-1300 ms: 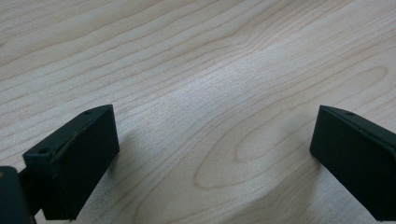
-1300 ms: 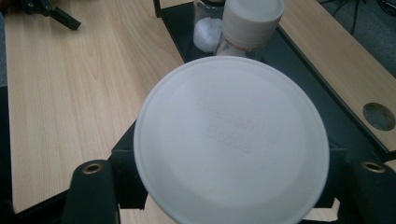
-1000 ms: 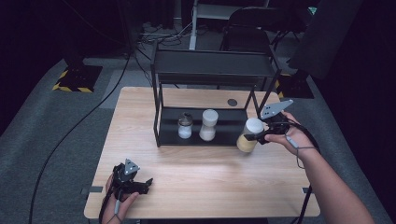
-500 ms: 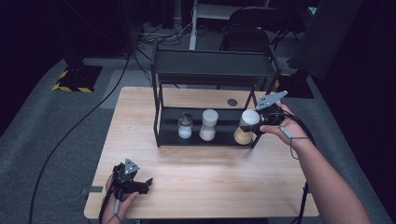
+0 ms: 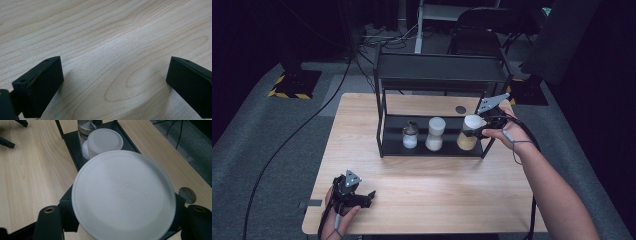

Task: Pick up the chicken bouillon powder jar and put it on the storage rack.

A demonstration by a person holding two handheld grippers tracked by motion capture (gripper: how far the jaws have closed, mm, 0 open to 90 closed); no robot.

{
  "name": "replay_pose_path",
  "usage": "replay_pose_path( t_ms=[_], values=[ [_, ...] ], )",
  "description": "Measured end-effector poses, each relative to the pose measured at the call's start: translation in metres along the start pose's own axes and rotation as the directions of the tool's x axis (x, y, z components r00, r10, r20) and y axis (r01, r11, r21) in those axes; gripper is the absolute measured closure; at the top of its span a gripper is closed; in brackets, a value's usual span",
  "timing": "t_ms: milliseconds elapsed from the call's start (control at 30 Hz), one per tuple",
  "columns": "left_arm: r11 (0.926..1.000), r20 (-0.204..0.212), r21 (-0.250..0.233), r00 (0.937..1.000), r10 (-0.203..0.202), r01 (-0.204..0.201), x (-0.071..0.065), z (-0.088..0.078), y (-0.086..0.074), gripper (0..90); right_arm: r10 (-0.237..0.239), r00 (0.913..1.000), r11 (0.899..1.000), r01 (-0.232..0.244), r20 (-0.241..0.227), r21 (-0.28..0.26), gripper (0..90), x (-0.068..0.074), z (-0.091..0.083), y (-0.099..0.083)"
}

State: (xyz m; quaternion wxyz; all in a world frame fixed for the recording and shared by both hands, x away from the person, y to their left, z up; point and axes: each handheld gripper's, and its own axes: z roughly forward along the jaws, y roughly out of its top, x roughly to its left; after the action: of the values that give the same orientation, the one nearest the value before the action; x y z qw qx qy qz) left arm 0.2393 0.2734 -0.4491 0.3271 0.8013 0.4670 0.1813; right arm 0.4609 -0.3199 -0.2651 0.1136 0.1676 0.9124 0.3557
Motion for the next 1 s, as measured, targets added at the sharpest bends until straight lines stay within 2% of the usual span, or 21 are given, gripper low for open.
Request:
replay_pose_path(
  t_ms=[1000],
  values=[
    [1.0000, 0.002, 0.001, 1.0000, 0.000, 0.000, 0.000, 0.000, 0.000, 1.1, 0.042, 0.9991, 0.998, -0.042, -0.003, 0.051, 33.4, -0.015, 0.056, 0.000]
  ],
)
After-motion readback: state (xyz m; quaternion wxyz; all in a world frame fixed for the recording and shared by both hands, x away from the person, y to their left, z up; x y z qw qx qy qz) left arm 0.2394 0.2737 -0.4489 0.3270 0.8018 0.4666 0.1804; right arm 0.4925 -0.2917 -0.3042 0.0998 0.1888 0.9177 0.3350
